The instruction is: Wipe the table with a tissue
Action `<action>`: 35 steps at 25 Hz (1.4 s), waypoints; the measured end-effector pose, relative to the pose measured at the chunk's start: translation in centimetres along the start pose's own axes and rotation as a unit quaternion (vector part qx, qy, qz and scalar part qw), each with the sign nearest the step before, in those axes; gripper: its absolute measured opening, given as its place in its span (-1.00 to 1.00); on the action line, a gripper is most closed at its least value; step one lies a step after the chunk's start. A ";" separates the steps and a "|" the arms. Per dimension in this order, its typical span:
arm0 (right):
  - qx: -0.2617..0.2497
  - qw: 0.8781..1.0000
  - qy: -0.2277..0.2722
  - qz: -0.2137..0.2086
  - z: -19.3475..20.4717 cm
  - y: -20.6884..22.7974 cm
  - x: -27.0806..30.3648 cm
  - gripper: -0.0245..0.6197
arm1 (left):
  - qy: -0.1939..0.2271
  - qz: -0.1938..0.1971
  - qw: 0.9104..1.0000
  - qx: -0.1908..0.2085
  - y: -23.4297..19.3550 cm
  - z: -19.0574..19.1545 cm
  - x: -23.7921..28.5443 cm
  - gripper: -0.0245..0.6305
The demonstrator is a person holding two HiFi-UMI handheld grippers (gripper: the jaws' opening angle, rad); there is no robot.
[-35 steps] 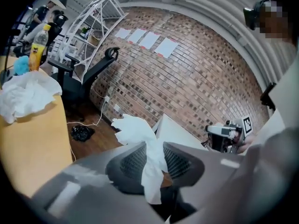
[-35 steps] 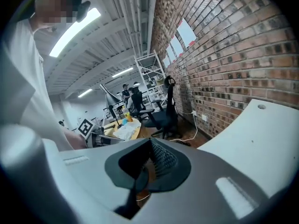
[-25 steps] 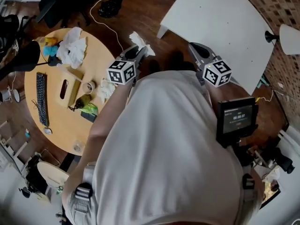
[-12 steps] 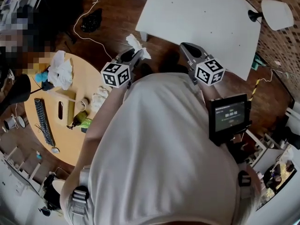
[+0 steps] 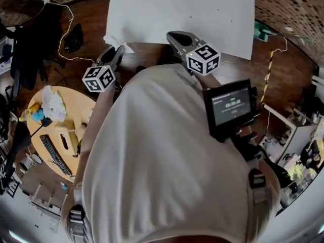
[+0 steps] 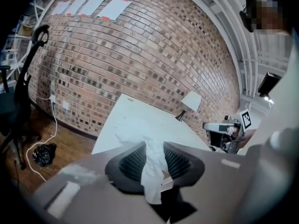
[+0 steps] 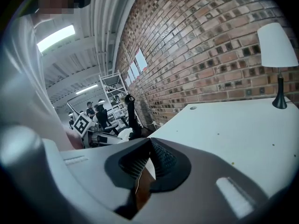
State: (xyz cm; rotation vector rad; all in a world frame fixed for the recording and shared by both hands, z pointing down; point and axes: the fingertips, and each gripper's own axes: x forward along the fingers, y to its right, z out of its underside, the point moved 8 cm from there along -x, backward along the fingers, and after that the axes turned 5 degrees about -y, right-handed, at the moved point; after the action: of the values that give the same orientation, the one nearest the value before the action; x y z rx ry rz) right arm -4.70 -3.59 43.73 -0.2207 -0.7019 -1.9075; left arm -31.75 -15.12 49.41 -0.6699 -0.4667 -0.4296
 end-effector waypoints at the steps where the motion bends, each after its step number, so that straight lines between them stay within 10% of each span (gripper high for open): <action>1: 0.000 1.000 0.003 0.003 -0.5 0.8 -0.5 -0.90 | -0.002 0.004 1.000 0.005 0.6 -0.9 1.1 -0.58; 27: 0.035 0.997 0.020 -0.067 -4.4 13.4 -2.4 -0.90 | -0.082 -0.128 0.986 0.062 1.1 -9.3 13.8 -0.58; 35: 0.056 0.997 0.017 -0.044 -4.5 12.9 -1.4 -0.90 | -0.099 -0.099 0.987 0.077 -3.0 -12.6 17.0 -0.57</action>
State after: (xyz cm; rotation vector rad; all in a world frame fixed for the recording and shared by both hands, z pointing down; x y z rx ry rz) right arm 8.03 -8.75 44.22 -0.0873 -0.8043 -1.9443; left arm -16.09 -29.60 51.29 -0.5191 -0.7521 -0.5107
